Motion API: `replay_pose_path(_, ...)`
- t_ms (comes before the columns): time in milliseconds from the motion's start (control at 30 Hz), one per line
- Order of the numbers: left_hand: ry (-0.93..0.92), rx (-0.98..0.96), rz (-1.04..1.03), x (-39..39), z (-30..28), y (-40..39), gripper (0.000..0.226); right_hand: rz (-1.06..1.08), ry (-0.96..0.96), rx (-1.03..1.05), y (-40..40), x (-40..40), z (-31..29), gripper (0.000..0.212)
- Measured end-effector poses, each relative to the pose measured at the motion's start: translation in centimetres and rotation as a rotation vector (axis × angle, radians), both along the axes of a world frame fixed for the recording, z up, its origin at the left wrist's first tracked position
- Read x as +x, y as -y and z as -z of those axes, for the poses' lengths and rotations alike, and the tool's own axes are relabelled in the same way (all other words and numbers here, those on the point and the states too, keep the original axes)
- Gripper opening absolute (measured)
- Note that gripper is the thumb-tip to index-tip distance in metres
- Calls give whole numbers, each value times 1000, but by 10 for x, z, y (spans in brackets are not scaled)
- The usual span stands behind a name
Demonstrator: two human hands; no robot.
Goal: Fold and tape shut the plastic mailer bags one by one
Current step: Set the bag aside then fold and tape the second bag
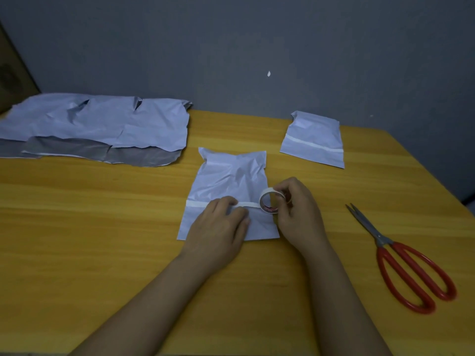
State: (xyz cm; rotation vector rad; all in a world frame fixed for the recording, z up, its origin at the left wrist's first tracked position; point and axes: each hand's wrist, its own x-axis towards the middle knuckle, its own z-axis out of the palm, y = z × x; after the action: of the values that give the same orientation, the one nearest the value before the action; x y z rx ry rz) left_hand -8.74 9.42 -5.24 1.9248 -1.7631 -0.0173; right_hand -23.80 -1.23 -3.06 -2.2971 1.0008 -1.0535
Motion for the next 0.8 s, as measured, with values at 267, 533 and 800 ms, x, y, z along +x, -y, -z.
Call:
replay_pose_path(267, -42, 55, 37, 2, -7, -2, 50, 13, 100, -4, -4, 1, -3, 15)
replay_pose_path(533, -42, 46, -18, -2, -10, -1, 34, -1, 215, 53, -7, 7, -3, 21)
replay_pose_path(800, 13, 85, -86, -3, -21, 9, 32, -7, 202, 52, -8, 8, -1, 25)
